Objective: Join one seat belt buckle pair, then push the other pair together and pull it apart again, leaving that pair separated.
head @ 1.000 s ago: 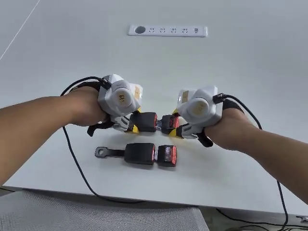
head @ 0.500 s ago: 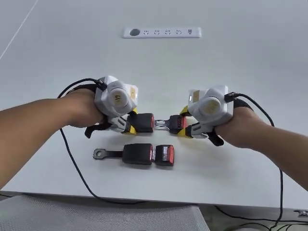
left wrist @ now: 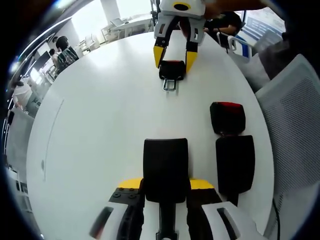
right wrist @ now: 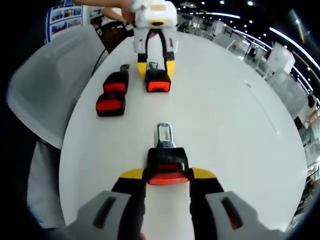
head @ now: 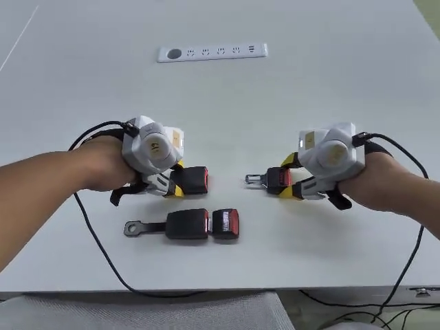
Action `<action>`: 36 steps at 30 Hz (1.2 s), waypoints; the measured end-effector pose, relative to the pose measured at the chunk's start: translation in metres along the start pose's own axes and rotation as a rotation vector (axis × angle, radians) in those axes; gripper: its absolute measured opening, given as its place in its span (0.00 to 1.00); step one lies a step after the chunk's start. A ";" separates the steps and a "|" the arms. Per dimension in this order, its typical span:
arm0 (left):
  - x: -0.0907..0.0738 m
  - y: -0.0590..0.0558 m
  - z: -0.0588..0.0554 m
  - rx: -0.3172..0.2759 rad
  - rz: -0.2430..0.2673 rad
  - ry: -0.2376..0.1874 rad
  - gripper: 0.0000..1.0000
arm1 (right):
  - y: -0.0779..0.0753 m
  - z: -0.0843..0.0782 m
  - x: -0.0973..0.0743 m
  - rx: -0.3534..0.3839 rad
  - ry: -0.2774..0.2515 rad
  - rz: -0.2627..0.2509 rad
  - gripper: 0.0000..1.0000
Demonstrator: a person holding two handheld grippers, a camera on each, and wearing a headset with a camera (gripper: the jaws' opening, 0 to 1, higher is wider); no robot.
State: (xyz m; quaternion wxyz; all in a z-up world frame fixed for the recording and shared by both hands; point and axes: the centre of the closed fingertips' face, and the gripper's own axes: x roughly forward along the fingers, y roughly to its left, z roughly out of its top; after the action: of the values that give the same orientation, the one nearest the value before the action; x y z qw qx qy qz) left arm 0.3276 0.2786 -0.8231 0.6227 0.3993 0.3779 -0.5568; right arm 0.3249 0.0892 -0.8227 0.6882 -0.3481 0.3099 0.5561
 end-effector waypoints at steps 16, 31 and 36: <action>-0.001 0.000 0.001 0.018 0.007 0.022 0.32 | 0.002 -0.036 -0.027 -0.026 0.090 -0.013 0.33; -0.010 -0.001 0.006 -0.005 0.075 -0.014 0.38 | 0.005 -0.035 -0.044 0.085 0.081 -0.097 0.50; -0.043 -0.001 0.006 -0.085 0.157 -0.090 0.43 | 0.014 -0.019 -0.056 0.151 0.018 -0.152 0.57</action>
State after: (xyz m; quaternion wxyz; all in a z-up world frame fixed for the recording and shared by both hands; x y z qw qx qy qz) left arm 0.3232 0.2900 -0.7818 0.6972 0.3752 0.3405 -0.5071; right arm 0.2996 0.0450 -0.7897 0.7498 -0.3227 0.3298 0.4741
